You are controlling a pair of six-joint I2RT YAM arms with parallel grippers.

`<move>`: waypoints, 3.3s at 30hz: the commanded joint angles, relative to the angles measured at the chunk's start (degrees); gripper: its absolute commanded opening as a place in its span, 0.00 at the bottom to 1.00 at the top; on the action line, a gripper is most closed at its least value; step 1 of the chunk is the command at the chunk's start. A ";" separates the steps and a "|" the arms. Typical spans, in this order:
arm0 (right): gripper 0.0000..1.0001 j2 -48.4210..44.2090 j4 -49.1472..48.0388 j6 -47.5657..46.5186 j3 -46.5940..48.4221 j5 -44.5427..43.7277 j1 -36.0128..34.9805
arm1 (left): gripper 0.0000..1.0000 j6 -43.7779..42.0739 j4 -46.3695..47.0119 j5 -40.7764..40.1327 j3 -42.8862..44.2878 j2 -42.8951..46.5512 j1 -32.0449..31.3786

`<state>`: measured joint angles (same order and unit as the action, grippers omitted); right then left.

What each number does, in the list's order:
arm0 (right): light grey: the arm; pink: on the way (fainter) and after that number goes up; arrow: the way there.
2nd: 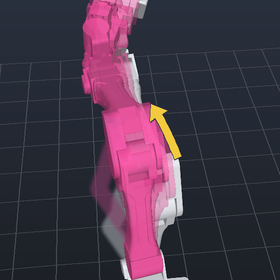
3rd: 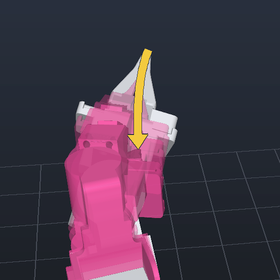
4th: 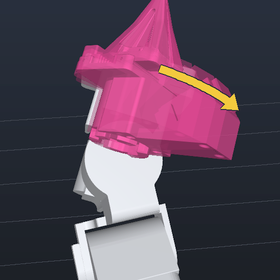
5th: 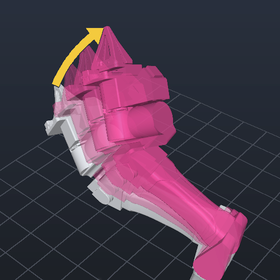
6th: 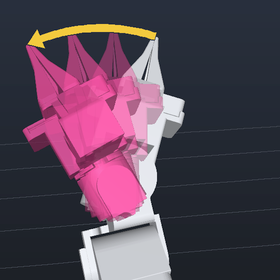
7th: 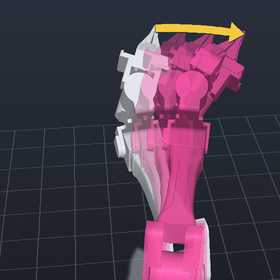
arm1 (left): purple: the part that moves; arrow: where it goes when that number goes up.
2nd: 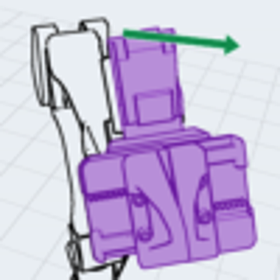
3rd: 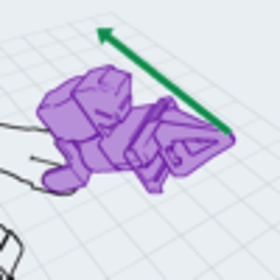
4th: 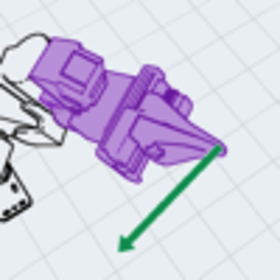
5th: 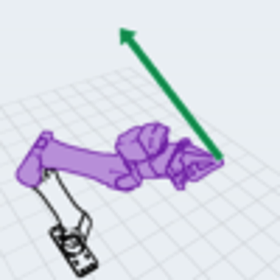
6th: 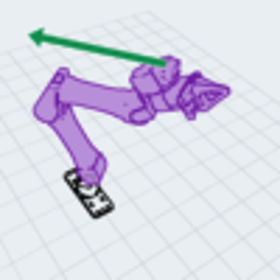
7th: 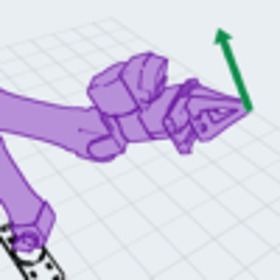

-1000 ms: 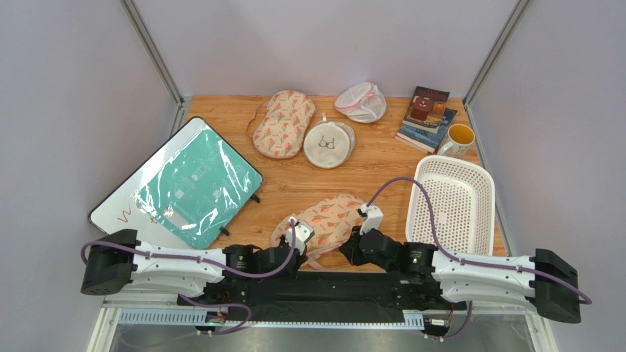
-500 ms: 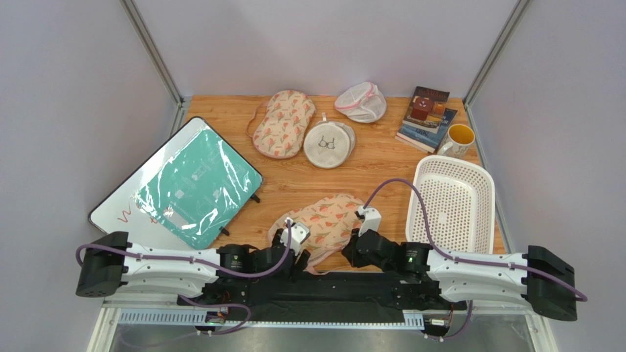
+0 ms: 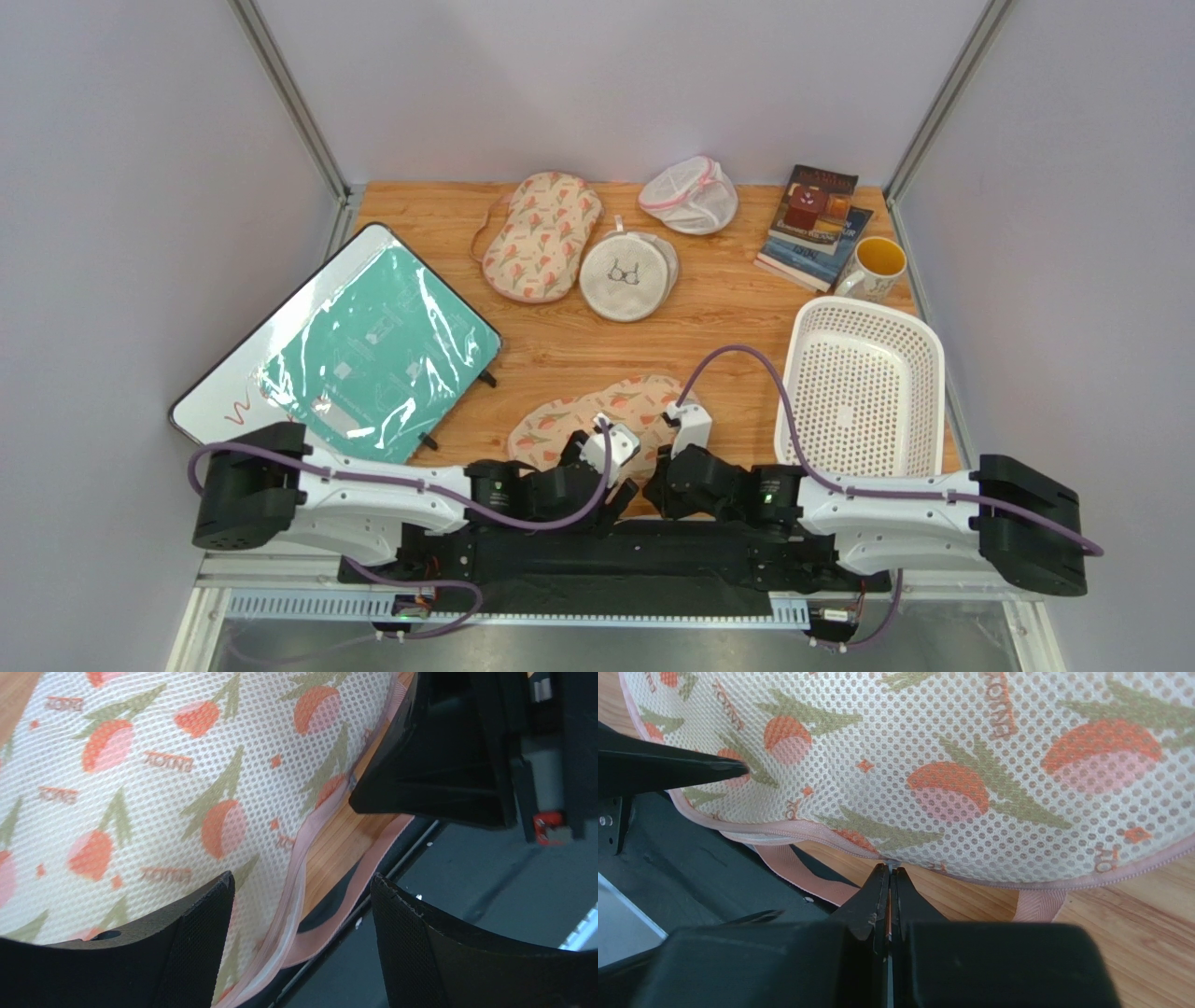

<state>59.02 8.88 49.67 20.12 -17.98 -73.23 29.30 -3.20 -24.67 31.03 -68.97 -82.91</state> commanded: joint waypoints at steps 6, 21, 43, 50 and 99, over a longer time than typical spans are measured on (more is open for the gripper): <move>0.00 1.18 -4.93 0.87 2.47 0.22 -2.35 | 0.76 -0.91 7.33 -1.61 3.43 -9.34 -0.41; 0.00 0.74 -3.53 1.48 2.47 -0.74 -3.32 | 0.00 3.22 -0.05 -7.94 4.04 -11.10 -0.41; 0.00 -12.97 9.66 1.92 0.36 -7.25 -1.48 | 0.00 5.16 -8.05 -9.97 -8.08 10.15 -0.41; 0.00 -9.11 7.21 1.31 1.67 -4.79 -1.48 | 0.59 1.73 -8.75 -7.77 -6.25 13.86 -0.41; 0.00 -4.18 -1.94 1.66 0.97 1.63 -2.35 | 0.15 -3.55 9.09 -7.32 2.72 -13.30 -0.93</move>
<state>55.81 9.04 51.05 20.60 -16.36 -75.20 25.02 6.55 -29.93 32.12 -81.56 -83.61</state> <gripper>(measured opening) 0.005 0.225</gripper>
